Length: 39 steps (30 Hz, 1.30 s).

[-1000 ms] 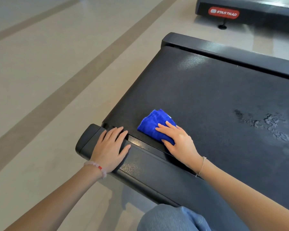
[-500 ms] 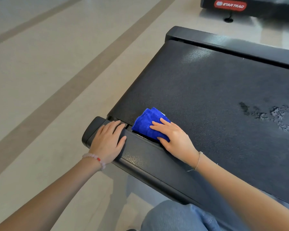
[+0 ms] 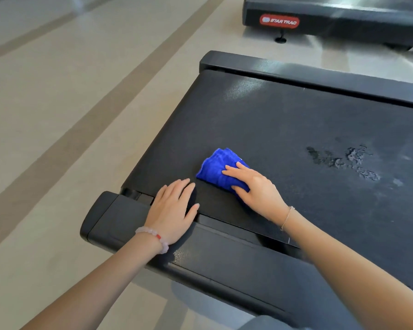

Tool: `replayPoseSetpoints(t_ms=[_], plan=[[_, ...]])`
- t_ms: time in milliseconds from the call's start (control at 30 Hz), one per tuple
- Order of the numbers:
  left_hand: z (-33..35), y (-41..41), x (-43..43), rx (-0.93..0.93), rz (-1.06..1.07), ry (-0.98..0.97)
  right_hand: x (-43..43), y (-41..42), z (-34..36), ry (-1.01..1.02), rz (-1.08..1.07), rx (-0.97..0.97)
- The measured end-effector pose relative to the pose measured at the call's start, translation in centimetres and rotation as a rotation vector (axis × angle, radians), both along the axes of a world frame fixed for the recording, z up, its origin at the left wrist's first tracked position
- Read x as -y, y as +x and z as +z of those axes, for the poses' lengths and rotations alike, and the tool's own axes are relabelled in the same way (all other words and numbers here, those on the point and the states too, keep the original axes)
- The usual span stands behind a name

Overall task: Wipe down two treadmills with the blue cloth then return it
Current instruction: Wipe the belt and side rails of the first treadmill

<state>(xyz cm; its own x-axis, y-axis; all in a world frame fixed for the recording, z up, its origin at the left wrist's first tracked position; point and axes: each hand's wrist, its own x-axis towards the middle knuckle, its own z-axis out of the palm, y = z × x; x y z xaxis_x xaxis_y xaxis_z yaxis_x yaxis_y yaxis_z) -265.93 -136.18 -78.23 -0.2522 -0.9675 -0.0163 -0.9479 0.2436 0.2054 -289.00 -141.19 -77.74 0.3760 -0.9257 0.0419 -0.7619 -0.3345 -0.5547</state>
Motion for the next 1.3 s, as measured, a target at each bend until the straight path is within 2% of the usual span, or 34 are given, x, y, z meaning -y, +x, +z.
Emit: replayPoseSetpoints(t_ms=[433,800,1000,1300], plan=[[-0.2,-2.7,2.4,0.002,-0.082,0.056,0.7,-0.5,0.3,0.014,-0.081,0.002],[0.1,-5.5,3.9,0.058,0.03,0.007,9.0,-4.2,-0.5,0.011,-0.116,0.002],[0.2,-7.7,3.6,0.132,0.114,0.043,14.1,-6.7,-0.8,0.013,-0.134,-0.003],[1.1,-13.6,4.7,0.057,0.186,0.084,17.5,-9.4,-0.3,0.024,-0.129,0.014]])
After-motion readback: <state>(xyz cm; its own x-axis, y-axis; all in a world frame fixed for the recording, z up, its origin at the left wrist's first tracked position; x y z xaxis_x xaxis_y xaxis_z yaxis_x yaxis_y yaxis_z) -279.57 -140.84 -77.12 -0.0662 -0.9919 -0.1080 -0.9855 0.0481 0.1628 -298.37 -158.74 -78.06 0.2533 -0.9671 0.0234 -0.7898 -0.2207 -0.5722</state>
